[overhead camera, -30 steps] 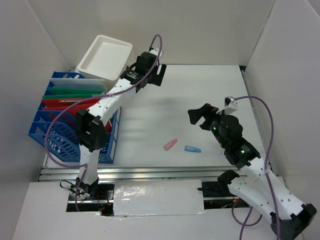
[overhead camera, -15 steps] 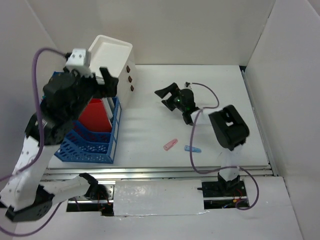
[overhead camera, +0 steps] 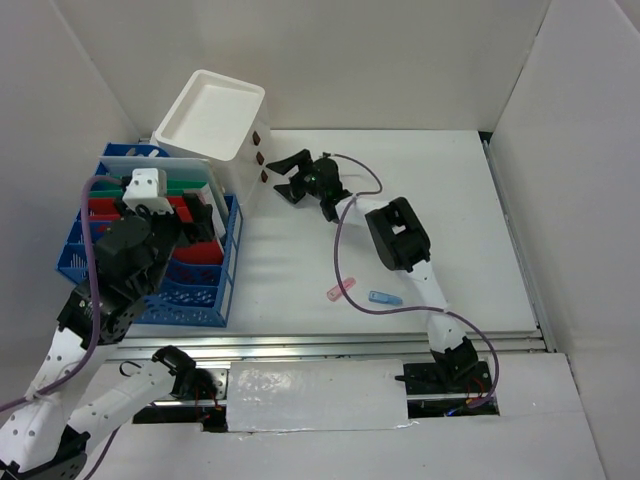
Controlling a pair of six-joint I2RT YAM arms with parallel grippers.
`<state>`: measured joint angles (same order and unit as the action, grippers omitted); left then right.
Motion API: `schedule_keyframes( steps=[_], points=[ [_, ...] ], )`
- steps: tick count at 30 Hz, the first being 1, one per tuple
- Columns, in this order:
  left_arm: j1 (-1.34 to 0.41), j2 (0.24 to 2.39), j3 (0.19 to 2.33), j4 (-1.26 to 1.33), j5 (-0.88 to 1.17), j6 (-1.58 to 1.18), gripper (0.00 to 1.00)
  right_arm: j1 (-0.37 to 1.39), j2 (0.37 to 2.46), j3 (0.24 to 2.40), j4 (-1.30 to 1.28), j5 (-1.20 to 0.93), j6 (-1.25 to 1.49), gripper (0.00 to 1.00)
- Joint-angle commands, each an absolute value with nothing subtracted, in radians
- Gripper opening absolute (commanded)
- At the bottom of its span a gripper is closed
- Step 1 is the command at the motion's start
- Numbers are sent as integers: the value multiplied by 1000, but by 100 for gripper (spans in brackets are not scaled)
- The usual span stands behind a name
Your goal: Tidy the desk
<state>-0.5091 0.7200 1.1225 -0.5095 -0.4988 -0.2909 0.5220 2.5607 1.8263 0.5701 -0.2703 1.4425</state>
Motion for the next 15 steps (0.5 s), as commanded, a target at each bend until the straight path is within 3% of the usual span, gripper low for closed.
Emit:
schedule_keyframes(
  steps=[1,9,15],
  points=[
    [-500,698,1123,-439,-541,-288,100,538,2621,1922,523,-290,1523,89],
    [-497,669,1100,-417,-512,-276,100,557,2687,1988,489,-212,1583,66],
    [-497,680,1100,-414,-463,-273,99,558,2749,2080,488,-199,1615,58]
  ],
)
